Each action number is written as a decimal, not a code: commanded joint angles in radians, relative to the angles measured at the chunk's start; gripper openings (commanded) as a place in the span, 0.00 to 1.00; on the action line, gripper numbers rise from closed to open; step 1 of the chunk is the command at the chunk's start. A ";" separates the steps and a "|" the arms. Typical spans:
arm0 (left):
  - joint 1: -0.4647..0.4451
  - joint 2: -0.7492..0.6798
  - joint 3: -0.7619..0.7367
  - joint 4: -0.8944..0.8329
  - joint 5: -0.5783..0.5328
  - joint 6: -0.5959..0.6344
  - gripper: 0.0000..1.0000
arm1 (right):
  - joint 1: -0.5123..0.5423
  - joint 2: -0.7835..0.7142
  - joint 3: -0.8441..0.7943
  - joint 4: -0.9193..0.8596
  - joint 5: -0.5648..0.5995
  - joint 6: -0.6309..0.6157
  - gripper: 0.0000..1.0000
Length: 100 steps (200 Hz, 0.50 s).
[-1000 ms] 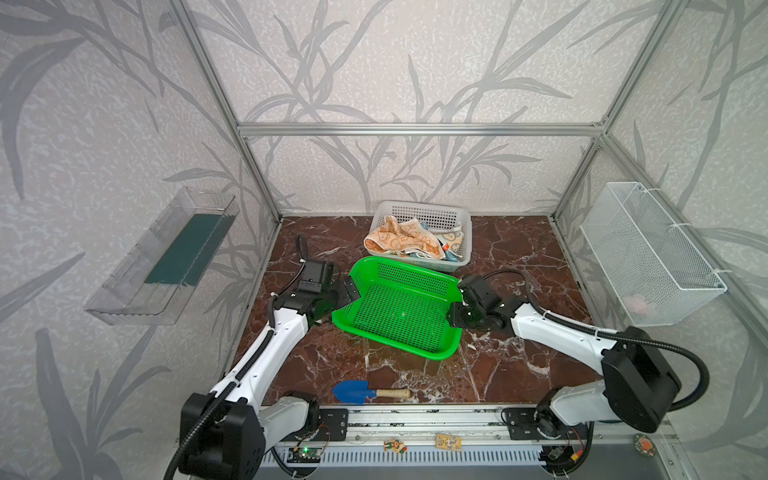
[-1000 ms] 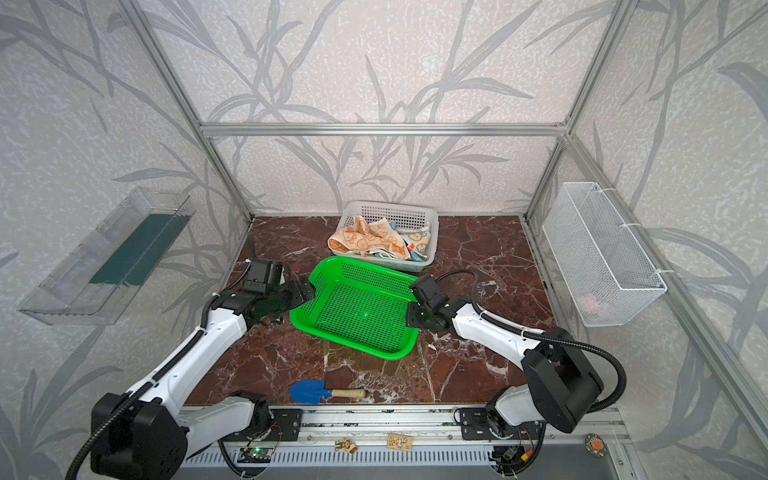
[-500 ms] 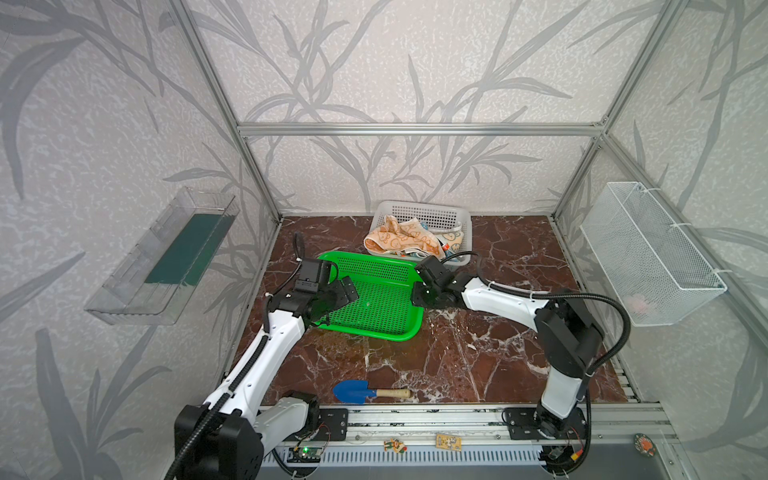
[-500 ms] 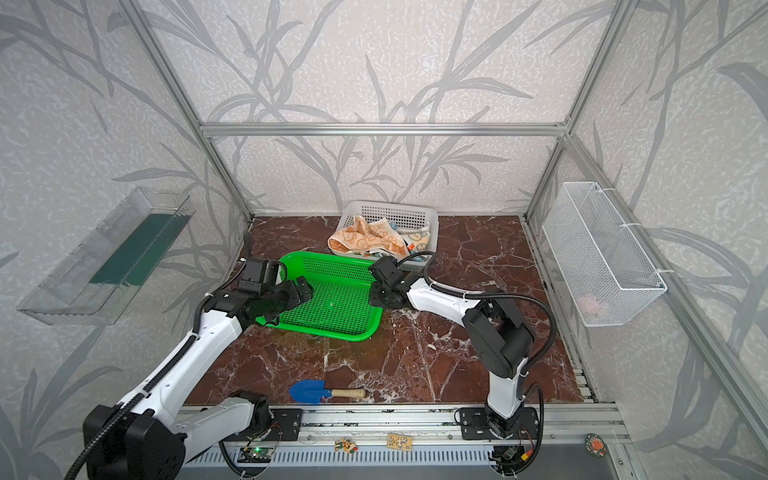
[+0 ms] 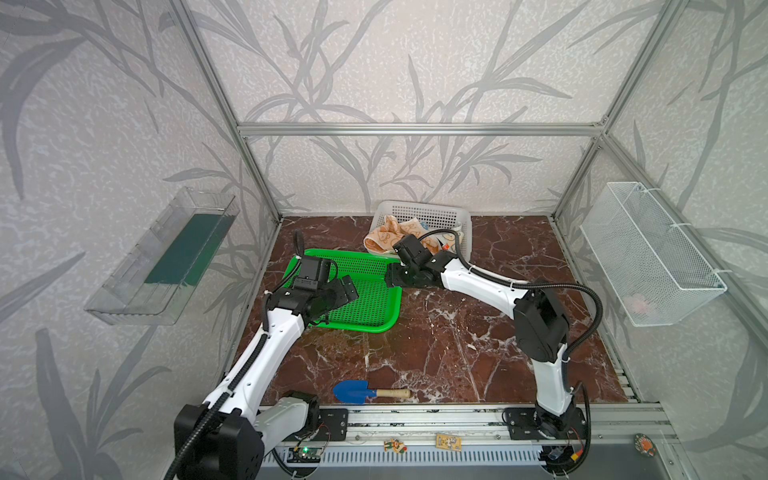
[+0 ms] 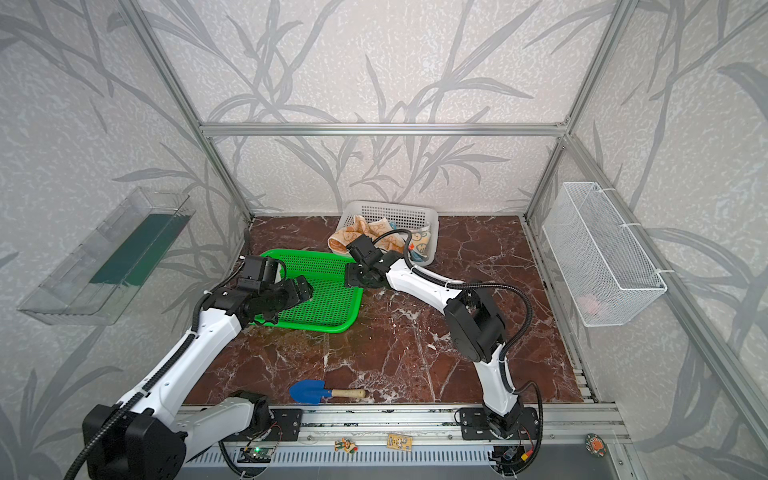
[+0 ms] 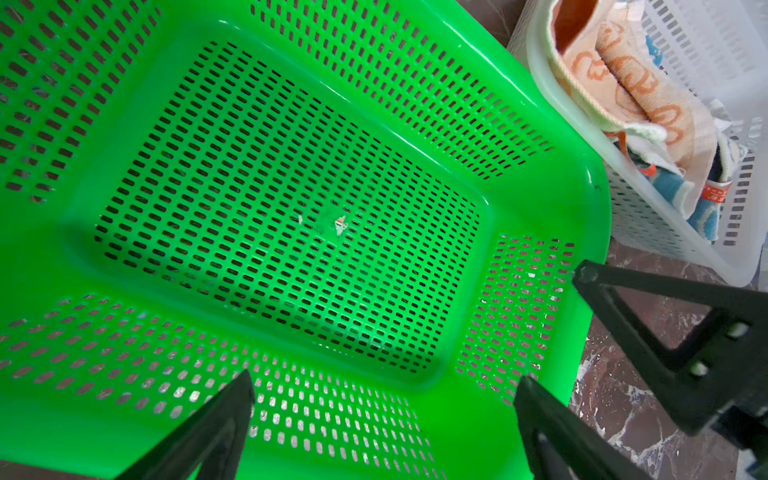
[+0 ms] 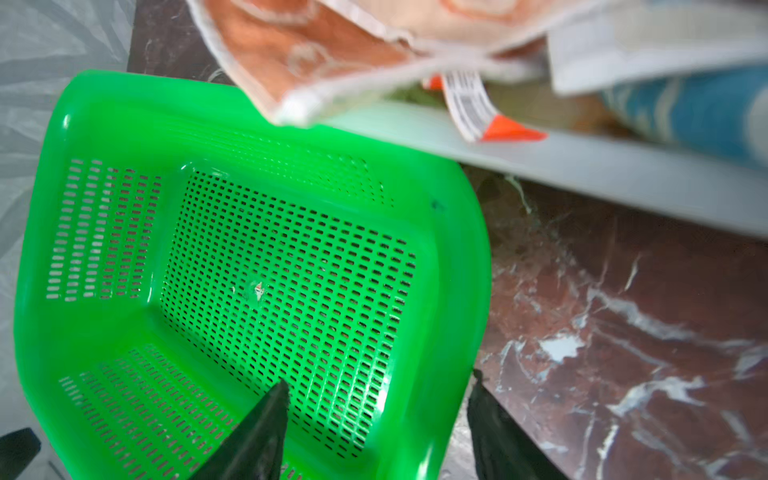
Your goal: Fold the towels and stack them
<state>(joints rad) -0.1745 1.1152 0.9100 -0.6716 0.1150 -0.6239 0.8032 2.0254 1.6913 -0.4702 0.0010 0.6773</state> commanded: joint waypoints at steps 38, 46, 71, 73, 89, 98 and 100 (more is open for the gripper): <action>0.002 0.036 0.054 0.033 0.046 0.011 0.99 | -0.138 -0.160 0.019 -0.178 0.133 -0.458 0.96; 0.000 0.045 0.056 0.044 0.057 0.006 0.99 | -0.154 -0.156 0.025 -0.198 0.137 -0.526 0.96; -0.015 0.075 0.053 0.084 0.085 -0.015 0.99 | -0.167 -0.131 0.011 -0.213 0.165 -0.774 0.95; -0.016 0.078 0.054 0.086 0.086 -0.017 0.99 | -0.167 -0.128 0.009 -0.213 0.165 -0.791 0.95; -0.030 0.103 0.066 0.093 0.090 -0.023 0.99 | -0.165 -0.094 0.005 -0.211 0.192 -0.886 0.93; -0.038 0.116 0.076 0.088 0.091 -0.023 0.99 | -0.165 -0.070 0.008 -0.212 0.212 -0.921 0.92; -0.040 0.118 0.078 0.087 0.092 -0.023 0.99 | -0.165 -0.063 0.007 -0.212 0.216 -0.929 0.92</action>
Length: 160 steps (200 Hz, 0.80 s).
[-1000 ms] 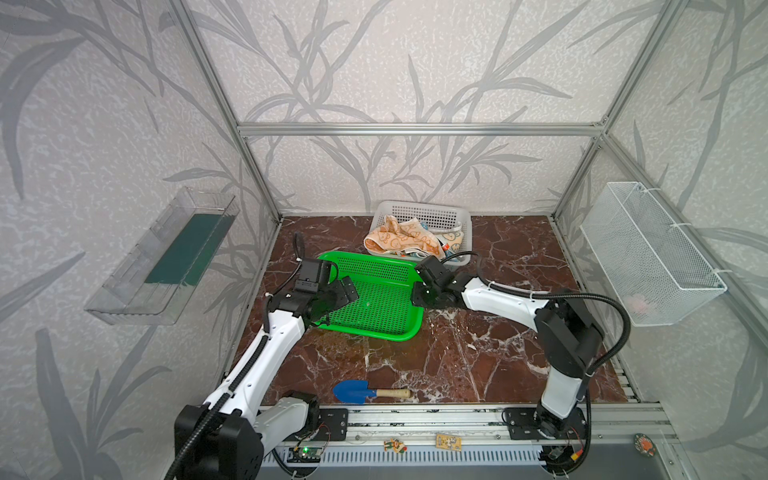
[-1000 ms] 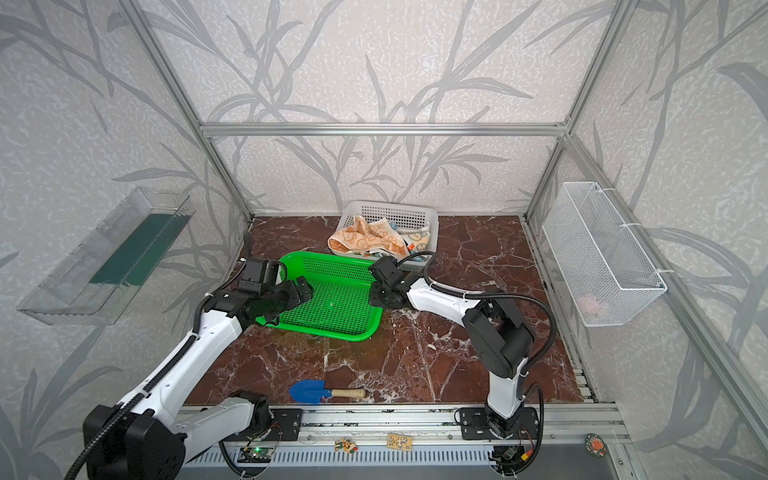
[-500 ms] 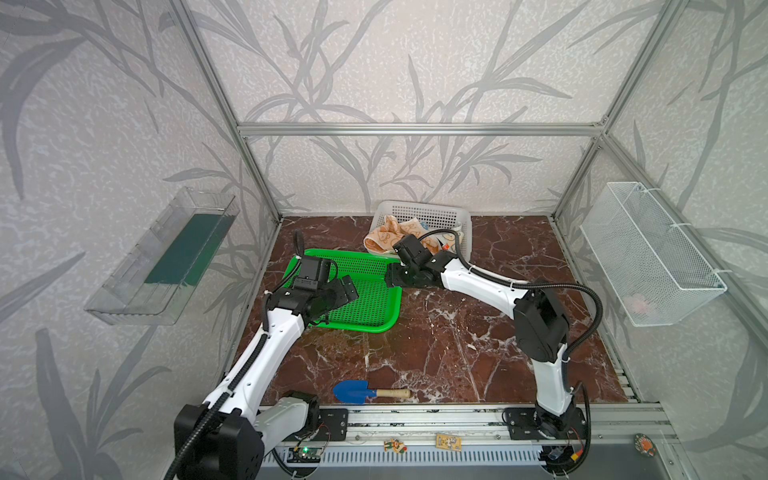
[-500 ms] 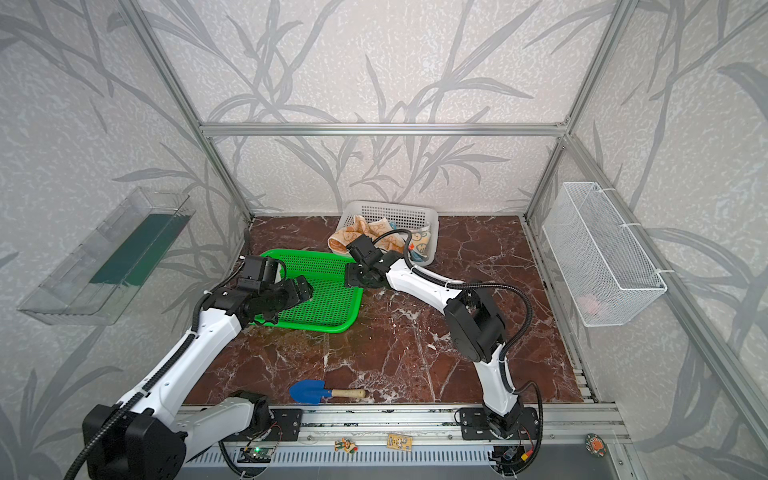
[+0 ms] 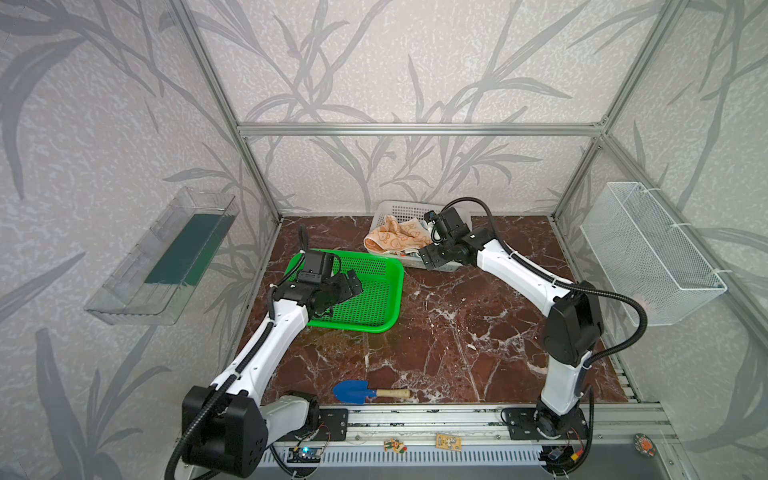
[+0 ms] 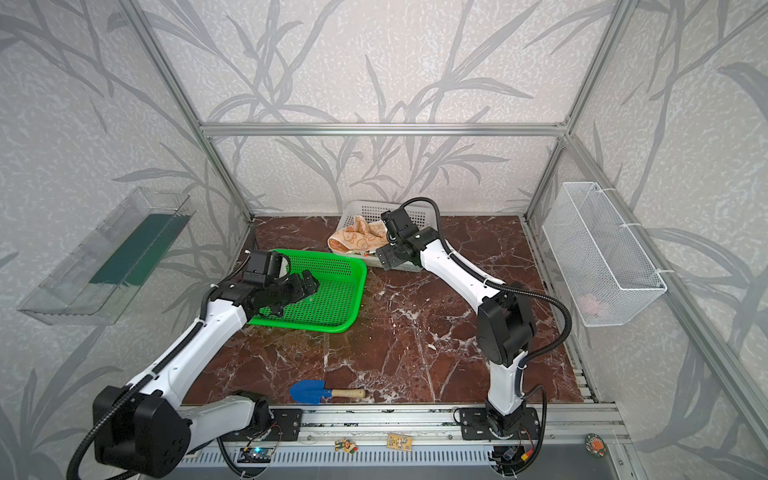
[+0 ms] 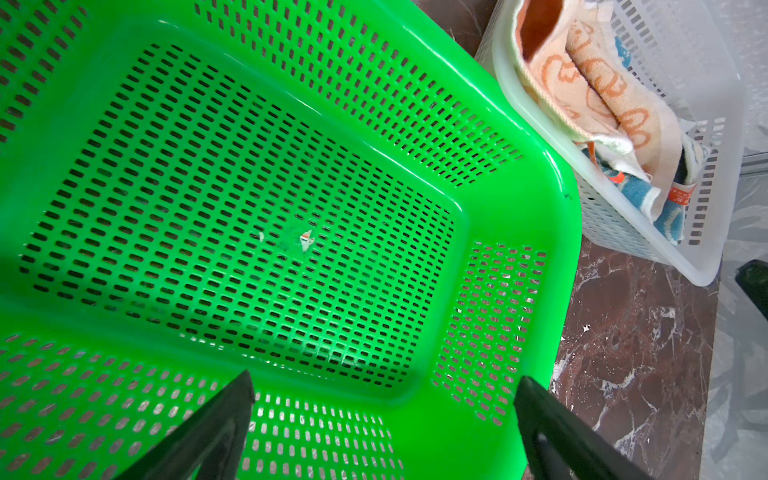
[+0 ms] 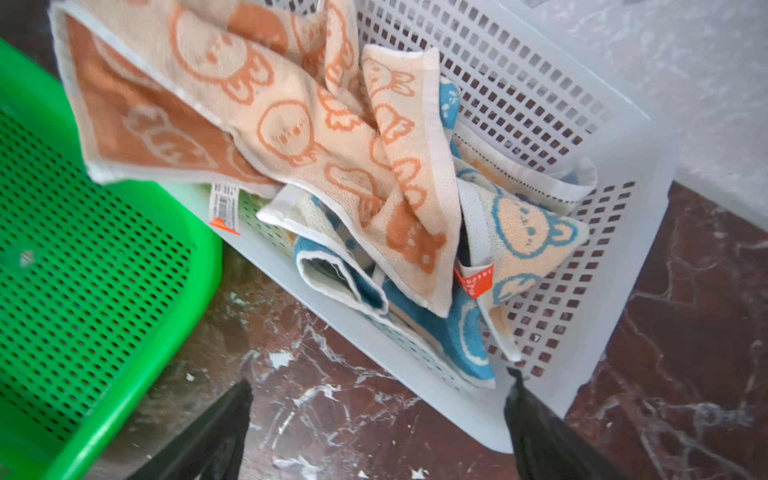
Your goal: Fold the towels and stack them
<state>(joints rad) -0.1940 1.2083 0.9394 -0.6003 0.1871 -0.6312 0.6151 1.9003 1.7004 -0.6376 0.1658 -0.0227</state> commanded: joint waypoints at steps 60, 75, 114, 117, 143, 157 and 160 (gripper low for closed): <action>-0.053 0.051 0.064 0.009 0.001 -0.010 0.99 | 0.026 0.212 0.083 -0.101 0.138 -0.285 0.81; -0.060 0.059 0.065 0.008 0.000 -0.009 0.99 | 0.026 0.238 0.098 -0.107 0.165 -0.274 0.78; -0.079 0.069 0.063 0.005 -0.015 -0.006 0.99 | 0.018 0.258 0.110 -0.089 0.212 -0.215 0.63; -0.081 0.068 0.062 0.006 -0.015 -0.006 0.99 | 0.017 0.257 0.111 -0.089 0.211 -0.210 0.60; -0.091 0.068 0.057 0.012 -0.025 -0.005 0.99 | 0.008 0.254 0.120 -0.095 0.231 -0.169 0.42; -0.096 0.069 0.054 0.015 -0.024 -0.007 0.99 | -0.001 0.247 0.120 -0.107 0.231 -0.147 0.37; -0.097 0.070 0.055 0.016 -0.023 -0.007 0.99 | -0.004 0.244 0.118 -0.111 0.228 -0.142 0.36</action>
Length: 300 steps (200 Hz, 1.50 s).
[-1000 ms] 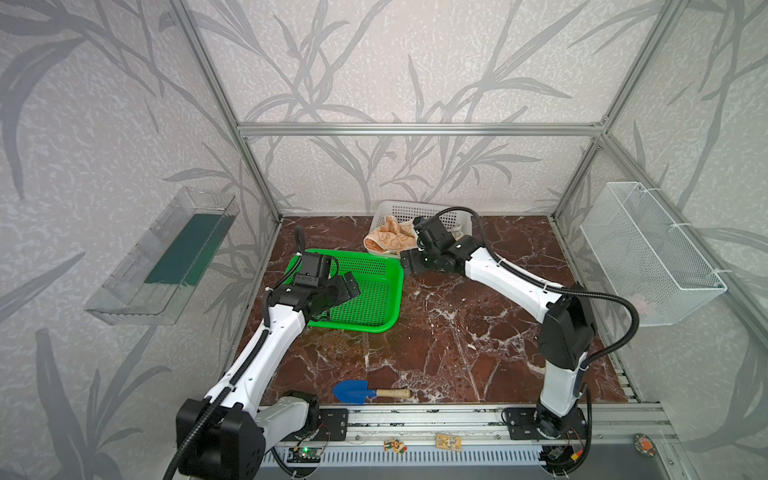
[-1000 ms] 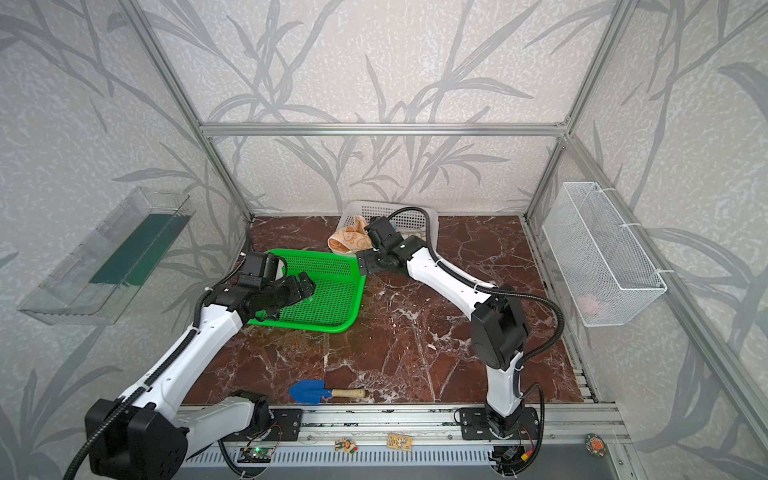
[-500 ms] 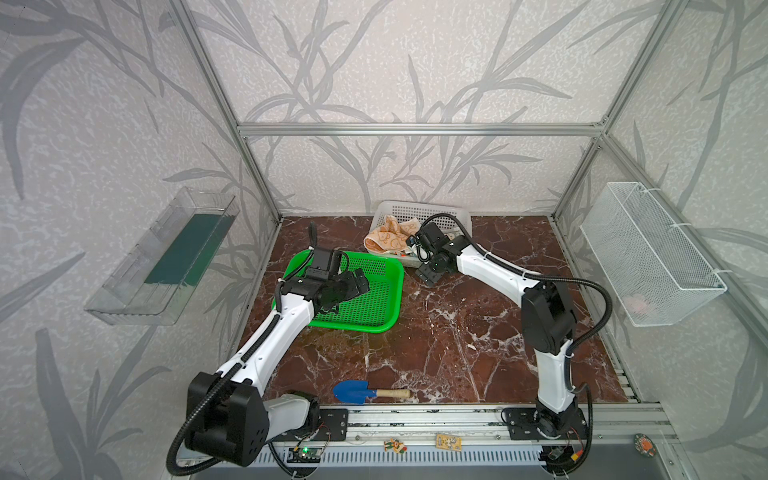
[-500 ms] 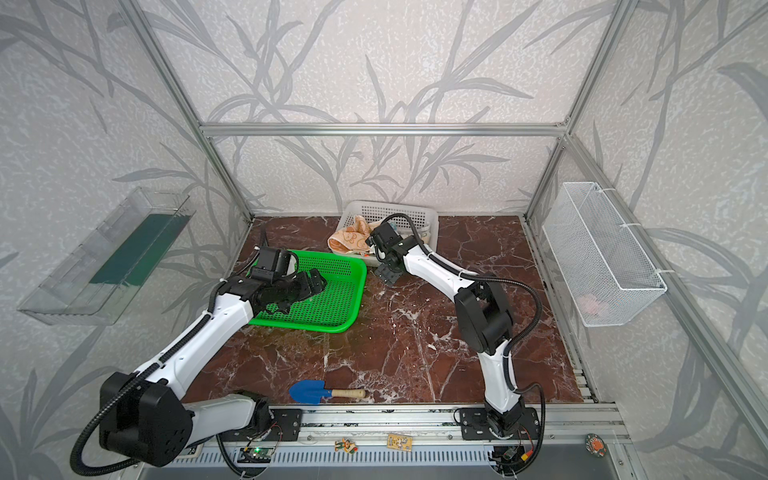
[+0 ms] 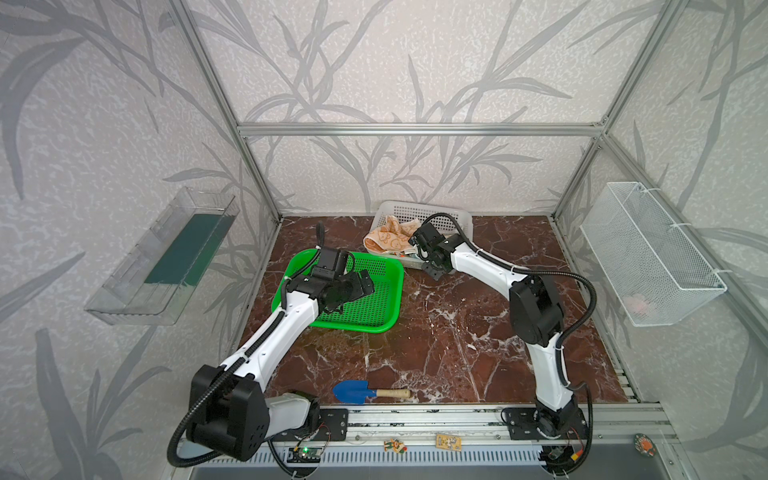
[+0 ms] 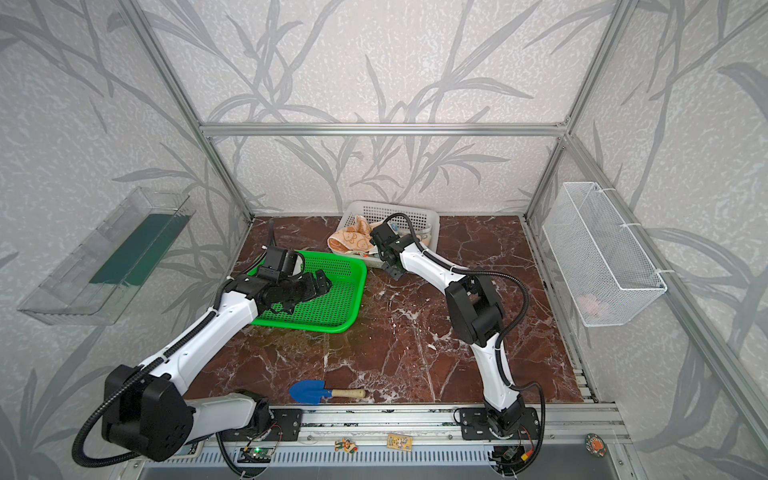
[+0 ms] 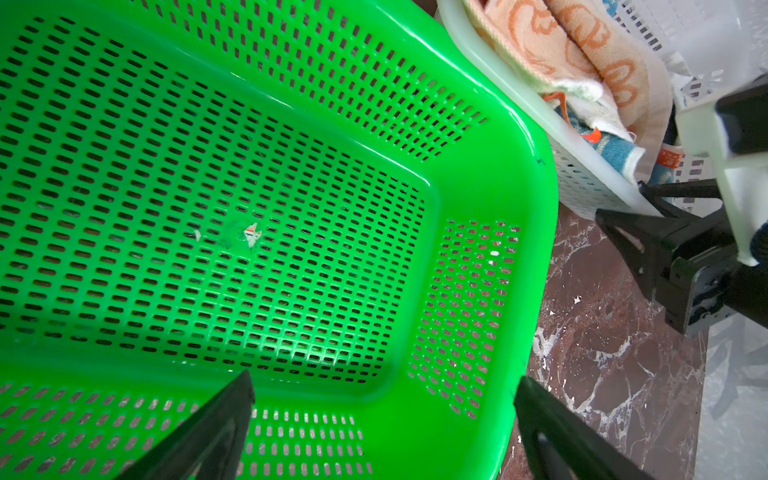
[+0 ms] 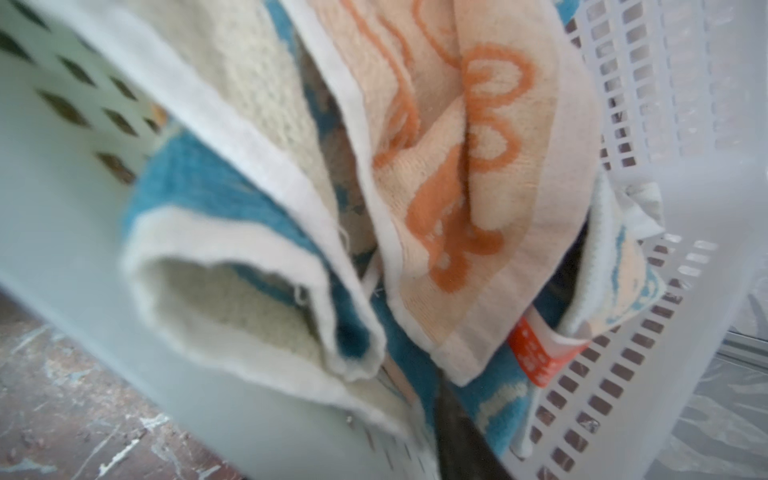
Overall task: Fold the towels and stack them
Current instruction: 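Drag the green basket farther away with left gripper while right hovers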
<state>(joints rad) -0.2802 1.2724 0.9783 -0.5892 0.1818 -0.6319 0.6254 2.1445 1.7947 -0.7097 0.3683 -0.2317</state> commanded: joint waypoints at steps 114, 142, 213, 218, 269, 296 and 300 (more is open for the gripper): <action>-0.043 0.024 0.038 0.015 -0.040 -0.010 0.99 | -0.130 -0.172 -0.178 -0.176 0.055 0.360 0.07; -0.077 0.051 0.059 0.043 -0.045 -0.027 0.99 | -0.184 -0.221 -0.266 -0.183 0.044 0.448 0.07; -0.213 0.160 0.192 0.055 -0.124 -0.020 0.99 | -0.268 -0.325 -0.405 -0.164 0.052 0.471 0.14; -0.221 0.164 0.197 0.056 -0.133 -0.018 0.99 | -0.269 -0.331 -0.408 -0.163 0.048 0.471 0.17; -0.269 0.267 0.293 -0.071 -0.166 0.043 0.99 | -0.270 -0.419 -0.403 -0.143 -0.044 0.485 0.65; -0.280 0.321 0.316 -0.128 -0.184 0.063 0.99 | -0.270 -0.488 -0.412 -0.121 -0.124 0.491 0.92; -0.283 0.328 0.318 -0.131 -0.187 0.064 0.99 | -0.270 -0.498 -0.415 -0.115 -0.135 0.491 0.96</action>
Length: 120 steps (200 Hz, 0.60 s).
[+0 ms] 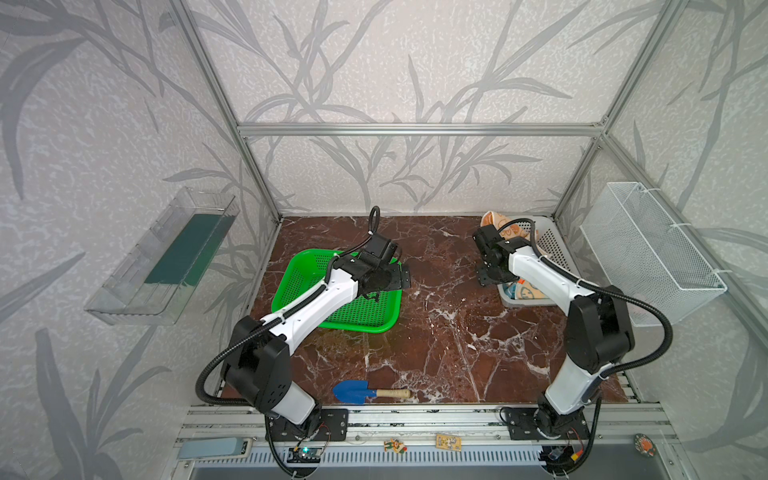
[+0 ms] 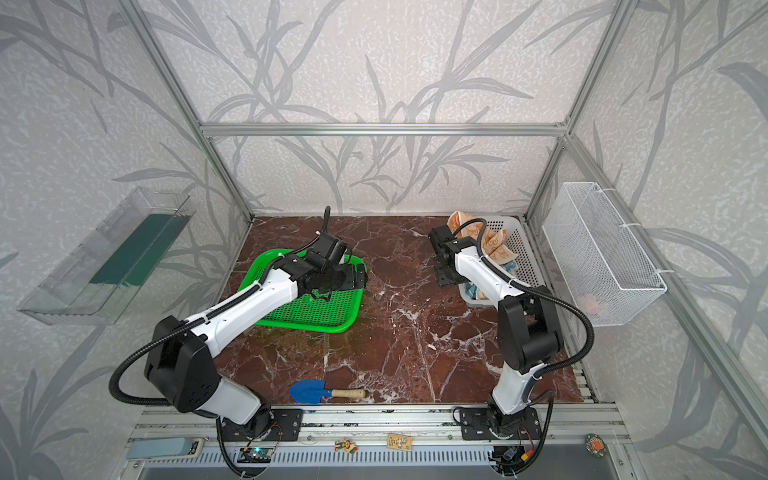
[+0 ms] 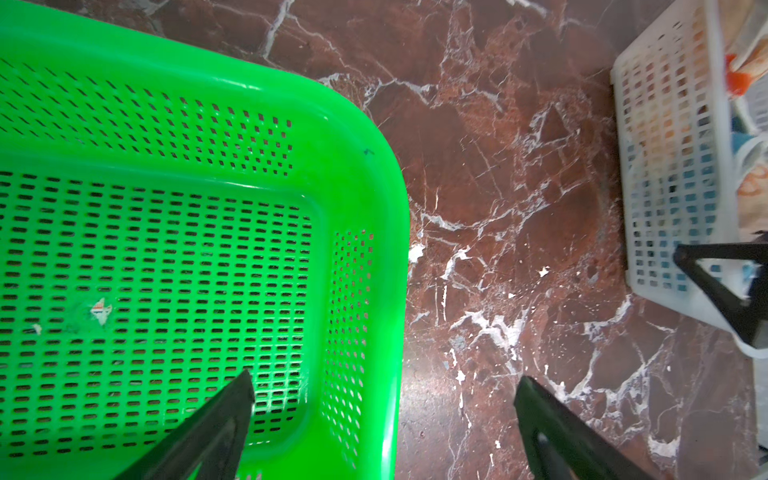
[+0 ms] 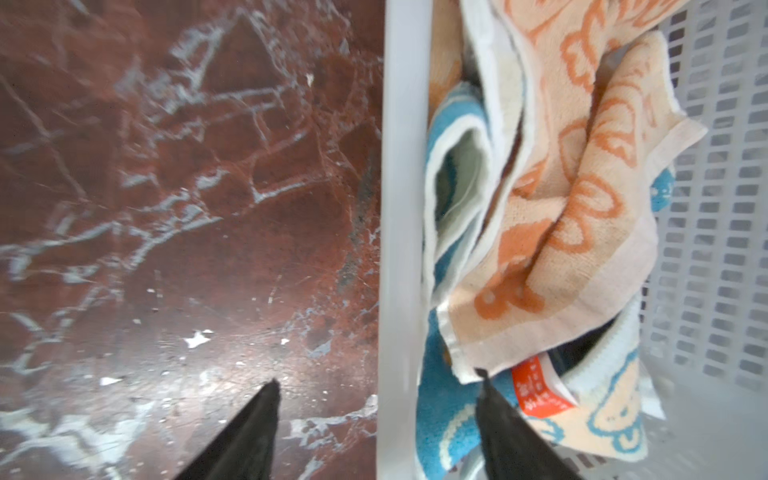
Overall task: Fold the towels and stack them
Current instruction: 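Drag the green basket farther away with left gripper while right hovers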
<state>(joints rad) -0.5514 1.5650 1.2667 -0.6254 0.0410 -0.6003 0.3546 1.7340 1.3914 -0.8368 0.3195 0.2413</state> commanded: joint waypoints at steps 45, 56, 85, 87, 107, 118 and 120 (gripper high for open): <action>-0.062 0.161 0.128 -0.199 -0.128 0.070 0.95 | 0.001 -0.180 -0.065 0.054 -0.178 0.021 0.99; -0.076 0.196 0.161 -0.235 -0.150 0.073 0.94 | 0.001 -0.197 -0.075 0.062 -0.219 0.020 0.99; -0.098 0.269 0.219 -0.301 -0.214 0.080 0.88 | 0.004 -0.252 -0.120 0.120 -0.344 0.015 0.99; -0.097 0.273 0.222 -0.305 -0.217 0.079 0.87 | 0.005 -0.256 -0.122 0.123 -0.349 0.016 0.99; -0.098 0.310 0.249 -0.350 -0.239 0.086 0.79 | 0.009 -0.280 -0.139 0.142 -0.367 0.024 0.99; -0.098 0.325 0.257 -0.365 -0.247 0.092 0.74 | 0.012 -0.285 -0.145 0.148 -0.363 0.026 0.99; -0.097 0.328 0.257 -0.368 -0.248 0.092 0.74 | 0.012 -0.286 -0.146 0.149 -0.363 0.026 0.99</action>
<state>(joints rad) -0.6498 1.8606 1.4860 -0.8845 -0.1379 -0.5205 0.3588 1.4902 1.2583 -0.7280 0.0071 0.2573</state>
